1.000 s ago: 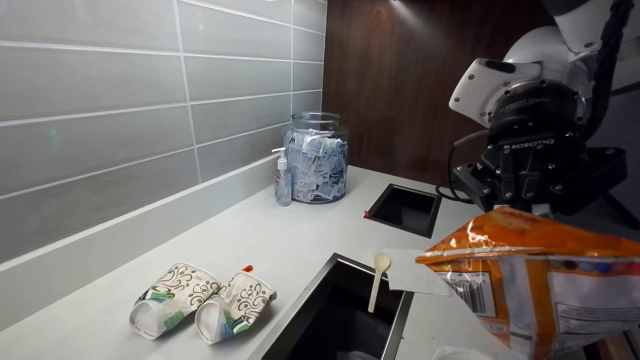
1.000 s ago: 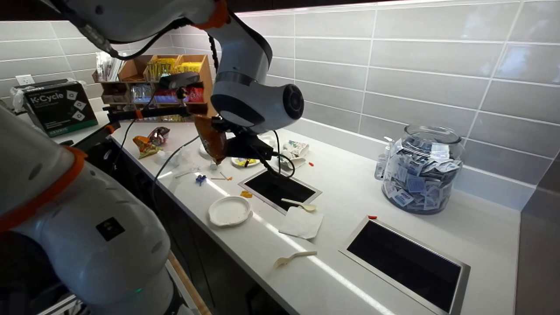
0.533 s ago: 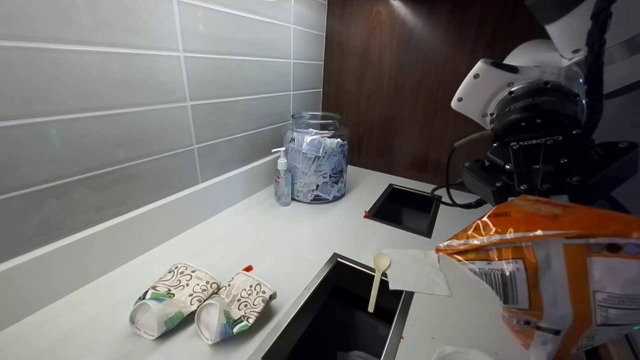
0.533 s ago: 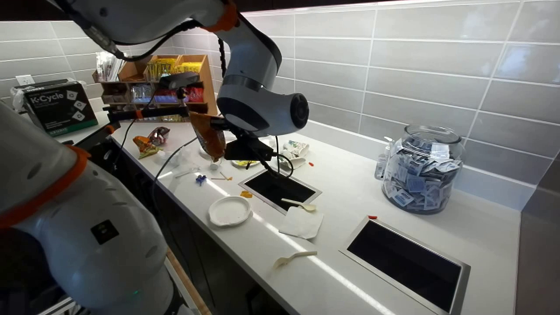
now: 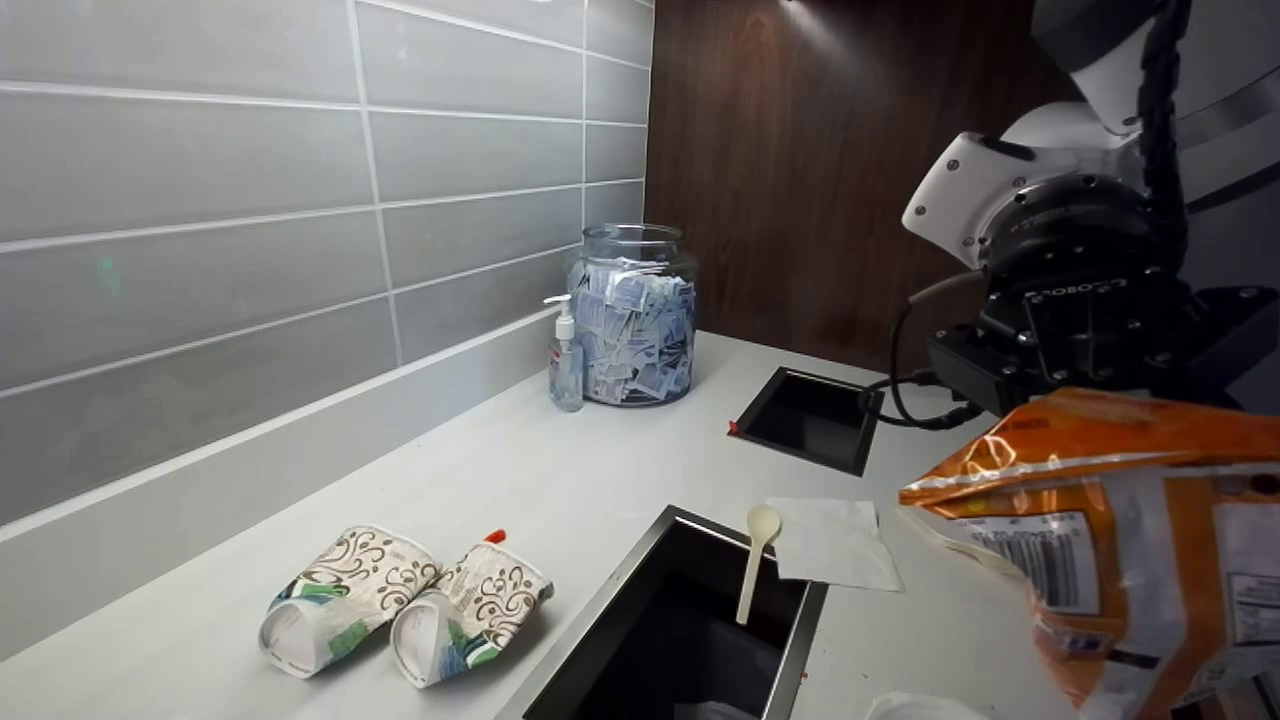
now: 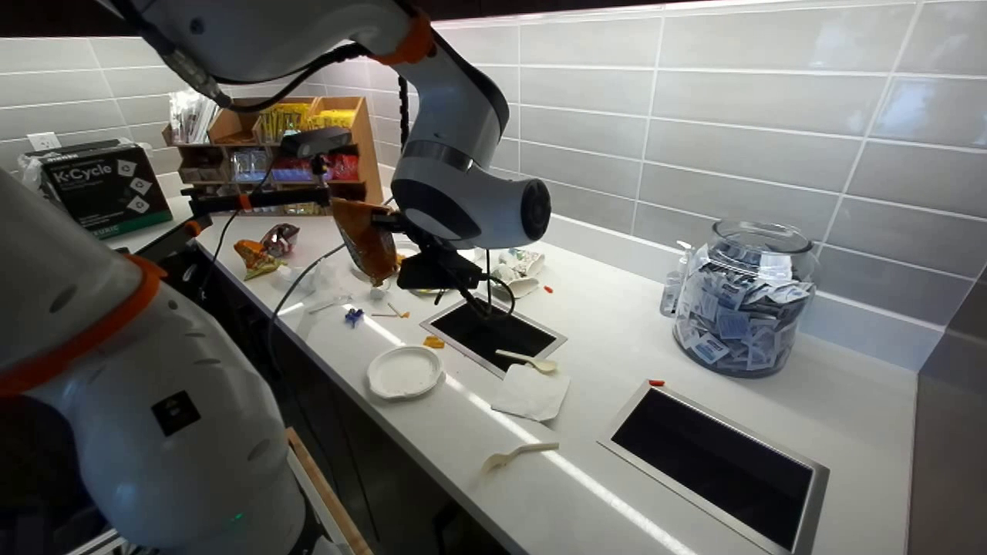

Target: Empty the bag of chips onto the empty white plate

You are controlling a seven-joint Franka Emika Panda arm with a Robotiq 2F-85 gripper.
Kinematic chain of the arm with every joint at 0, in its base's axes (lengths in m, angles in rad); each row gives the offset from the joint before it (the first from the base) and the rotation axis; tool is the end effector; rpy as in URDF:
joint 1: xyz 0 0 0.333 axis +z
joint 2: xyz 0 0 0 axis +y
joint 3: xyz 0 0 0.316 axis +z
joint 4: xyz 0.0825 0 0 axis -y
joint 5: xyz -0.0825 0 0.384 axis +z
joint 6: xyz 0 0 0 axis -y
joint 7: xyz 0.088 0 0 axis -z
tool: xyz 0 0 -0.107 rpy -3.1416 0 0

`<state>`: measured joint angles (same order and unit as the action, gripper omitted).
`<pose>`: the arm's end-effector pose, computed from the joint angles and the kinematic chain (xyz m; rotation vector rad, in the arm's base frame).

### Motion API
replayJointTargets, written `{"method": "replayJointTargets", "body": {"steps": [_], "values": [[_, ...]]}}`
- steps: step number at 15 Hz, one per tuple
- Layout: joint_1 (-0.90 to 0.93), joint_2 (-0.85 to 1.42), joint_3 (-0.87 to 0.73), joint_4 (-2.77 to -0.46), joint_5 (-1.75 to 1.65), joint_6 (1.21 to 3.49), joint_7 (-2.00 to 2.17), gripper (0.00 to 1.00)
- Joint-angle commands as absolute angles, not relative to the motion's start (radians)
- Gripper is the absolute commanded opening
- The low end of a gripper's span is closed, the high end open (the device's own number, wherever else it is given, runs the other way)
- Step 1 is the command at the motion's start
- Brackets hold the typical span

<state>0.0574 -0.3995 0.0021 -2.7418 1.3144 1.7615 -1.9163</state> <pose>0.3411 0.1059 0.3571 -1.5773 -1.1526 -0.7181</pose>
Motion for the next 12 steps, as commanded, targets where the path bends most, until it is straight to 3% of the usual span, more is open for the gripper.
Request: {"method": "replayJointTargets", "body": {"steps": [1,3,5,12], "values": [[0.033,-0.387,0.003,-2.745,1.323,1.714,-1.964,0.00],[0.014,-0.392,0.029,-2.745,1.325,1.817,-1.911,0.00],[0.016,-0.391,0.011,-2.745,1.286,1.743,-1.938,0.00],[-0.007,-0.405,0.025,-2.750,1.304,1.840,-1.899,0.00]]}}
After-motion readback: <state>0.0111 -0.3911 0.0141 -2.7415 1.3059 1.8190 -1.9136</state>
